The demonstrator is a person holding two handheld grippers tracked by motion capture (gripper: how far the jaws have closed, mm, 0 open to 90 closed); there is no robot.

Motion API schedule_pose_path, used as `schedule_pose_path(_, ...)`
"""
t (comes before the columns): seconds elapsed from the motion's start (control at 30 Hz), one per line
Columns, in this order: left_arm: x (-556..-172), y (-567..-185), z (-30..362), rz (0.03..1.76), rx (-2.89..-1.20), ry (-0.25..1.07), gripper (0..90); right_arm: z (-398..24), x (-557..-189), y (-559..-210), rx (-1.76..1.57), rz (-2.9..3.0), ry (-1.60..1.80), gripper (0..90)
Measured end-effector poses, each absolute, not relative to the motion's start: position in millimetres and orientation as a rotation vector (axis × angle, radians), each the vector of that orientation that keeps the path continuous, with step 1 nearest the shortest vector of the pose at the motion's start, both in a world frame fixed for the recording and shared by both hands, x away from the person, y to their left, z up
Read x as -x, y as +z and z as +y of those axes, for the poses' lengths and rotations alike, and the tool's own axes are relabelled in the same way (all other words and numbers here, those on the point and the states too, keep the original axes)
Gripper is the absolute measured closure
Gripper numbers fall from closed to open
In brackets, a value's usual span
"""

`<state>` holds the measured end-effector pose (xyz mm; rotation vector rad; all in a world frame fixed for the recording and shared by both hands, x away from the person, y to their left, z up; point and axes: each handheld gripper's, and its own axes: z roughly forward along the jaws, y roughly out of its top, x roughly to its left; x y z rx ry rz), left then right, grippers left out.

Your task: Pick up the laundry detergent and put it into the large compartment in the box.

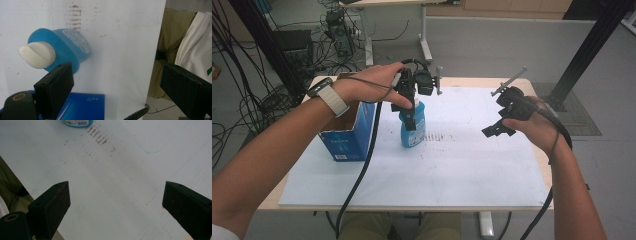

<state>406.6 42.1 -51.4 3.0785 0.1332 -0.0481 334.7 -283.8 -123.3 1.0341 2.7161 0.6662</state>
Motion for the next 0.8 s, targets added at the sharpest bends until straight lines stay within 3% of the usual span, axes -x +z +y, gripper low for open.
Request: schedule_pose_path(0.8,-413,-39,42,0.332,-3.071,0.01,5.1,-289,-334,-126,-1.046,2.717,0.669,7.8)
